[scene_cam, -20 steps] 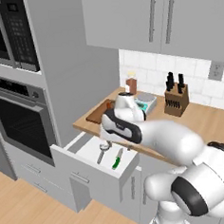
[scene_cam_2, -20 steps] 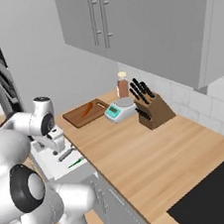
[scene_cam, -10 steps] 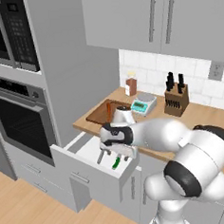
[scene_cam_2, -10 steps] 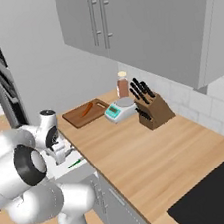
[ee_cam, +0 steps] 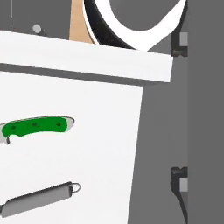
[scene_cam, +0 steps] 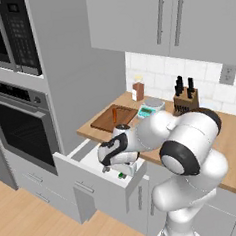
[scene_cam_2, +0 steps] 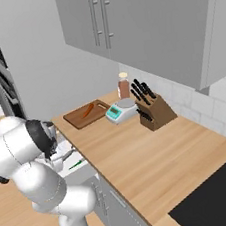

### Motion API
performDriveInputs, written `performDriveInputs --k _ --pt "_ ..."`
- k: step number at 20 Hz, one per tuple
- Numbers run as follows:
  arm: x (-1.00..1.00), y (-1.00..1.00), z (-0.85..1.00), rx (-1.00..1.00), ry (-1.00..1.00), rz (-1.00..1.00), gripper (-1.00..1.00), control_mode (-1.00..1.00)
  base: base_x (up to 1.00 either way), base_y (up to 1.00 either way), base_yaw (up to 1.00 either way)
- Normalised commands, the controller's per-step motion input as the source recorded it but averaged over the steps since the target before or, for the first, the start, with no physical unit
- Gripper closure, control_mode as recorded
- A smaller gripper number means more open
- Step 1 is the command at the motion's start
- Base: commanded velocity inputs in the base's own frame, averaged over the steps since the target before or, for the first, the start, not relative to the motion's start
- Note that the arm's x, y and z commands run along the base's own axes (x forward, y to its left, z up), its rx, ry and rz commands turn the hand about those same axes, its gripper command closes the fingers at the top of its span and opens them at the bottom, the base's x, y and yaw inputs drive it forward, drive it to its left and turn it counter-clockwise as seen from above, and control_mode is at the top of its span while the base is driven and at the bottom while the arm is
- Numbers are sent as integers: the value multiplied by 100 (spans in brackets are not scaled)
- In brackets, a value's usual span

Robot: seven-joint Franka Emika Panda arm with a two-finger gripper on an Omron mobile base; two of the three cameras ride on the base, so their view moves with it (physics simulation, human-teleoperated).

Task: Place the appropriate cutting tool for cutting the carrot skin on the cutting board.

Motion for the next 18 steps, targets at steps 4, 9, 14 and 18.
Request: performDriveInputs --k 4,9,14,18 --pt "12 45 -38 0 2 -3 -100 -100 0 0 0" --pt "-4 55 -23 0 1 -3 -100 -100 0 0 0" --pt "-34 53 -13 0 0 -2 -100 -100 0 0 0" --pt "-54 36 0 0 0 -5 -100 -100 0 0 0"
